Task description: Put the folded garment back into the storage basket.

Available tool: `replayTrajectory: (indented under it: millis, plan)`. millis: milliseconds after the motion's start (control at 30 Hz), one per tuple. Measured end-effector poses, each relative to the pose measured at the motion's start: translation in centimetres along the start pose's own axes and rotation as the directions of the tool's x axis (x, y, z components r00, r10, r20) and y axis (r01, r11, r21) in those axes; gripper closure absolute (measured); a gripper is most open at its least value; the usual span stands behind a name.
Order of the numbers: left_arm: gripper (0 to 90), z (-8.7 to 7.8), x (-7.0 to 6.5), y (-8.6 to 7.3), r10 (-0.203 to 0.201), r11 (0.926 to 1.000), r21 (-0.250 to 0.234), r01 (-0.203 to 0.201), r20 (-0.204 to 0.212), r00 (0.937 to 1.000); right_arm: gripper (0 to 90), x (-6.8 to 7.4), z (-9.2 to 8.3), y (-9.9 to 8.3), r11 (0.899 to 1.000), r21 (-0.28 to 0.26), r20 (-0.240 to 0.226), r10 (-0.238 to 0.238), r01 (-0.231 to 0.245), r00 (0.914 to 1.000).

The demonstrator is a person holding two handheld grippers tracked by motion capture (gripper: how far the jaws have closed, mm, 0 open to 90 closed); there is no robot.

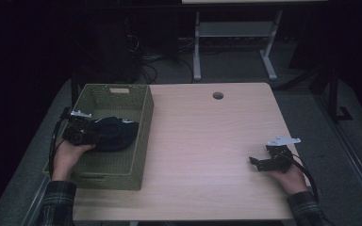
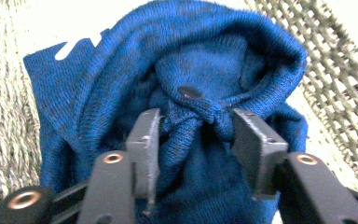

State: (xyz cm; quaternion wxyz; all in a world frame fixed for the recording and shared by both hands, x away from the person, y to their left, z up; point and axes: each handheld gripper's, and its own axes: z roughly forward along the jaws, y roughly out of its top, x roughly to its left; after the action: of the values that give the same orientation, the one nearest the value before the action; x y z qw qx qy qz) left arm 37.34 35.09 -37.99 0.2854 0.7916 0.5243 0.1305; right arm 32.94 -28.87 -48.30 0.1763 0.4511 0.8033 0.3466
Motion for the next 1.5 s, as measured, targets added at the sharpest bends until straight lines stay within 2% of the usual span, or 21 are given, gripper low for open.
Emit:
replayTrajectory:
  millis: [267,533,667,800,867,900,1067,1100,1500]
  plan:
    - [38.2,-1.1,-0.4,0.6,0.004,0.9986,-0.052,-0.004,-0.002,1.0,9.8,0.0,0.0,0.0,1.0,0.0,0.0,0.0,0.0,1.0]
    - [25.3,-1.9,-2.1,2.1,0.003,0.9926,-0.121,0.001,0.036,0.9993,9.8,0.0,0.0,0.0,1.0,0.0,0.001,0.0,0.0,1.0]
    - [19.2,-1.8,-4.0,3.2,0.033,0.9877,-0.155,-0.021,0.074,0.9967,9.8,0.0,0.0,0.0,1.0,0.0,0.0,0.0,0.0,1.0]
    - [17.4,-1.9,-5.7,4.1,0.062,0.9823,-0.182,-0.043,0.097,0.9933,9.6,0.0,0.0,0.0,1.0,0.001,0.0,0.002,-0.002,1.0]
    - [16.8,-1.9,-6.1,4.2,0.065,0.9813,-0.187,-0.045,0.1,0.9928,9.5,0.0,0.0,0.0,1.0,0.001,0.0,0.002,-0.002,1.0]
    - [16.8,-1.9,-6.9,4.5,0.082,0.978,-0.2,-0.059,0.112,0.9903,9.3,0.1,0.0,0.1,1.0,0.004,0.001,0.01,-0.01,1.0]
    - [16.8,-1.6,-8.2,5.0,0.103,0.9745,-0.212,-0.073,0.133,0.9858,9.3,0.0,0.1,0.1,1.0,0.003,0.001,0.01,-0.01,0.9999]
    - [16.8,-1.5,-8.7,5.2,0.113,0.9715,-0.224,-0.079,0.146,0.9827,9.3,0.0,0.1,0.1,1.0,0.001,0.002,0.008,-0.008,1.0]
    - [16.8,-0.1,-12.5,6.5,0.174,0.9593,-0.255,-0.121,0.196,0.9652,9.3,0.0,0.1,0.1,1.0,0.001,0.002,0.008,-0.008,1.0]
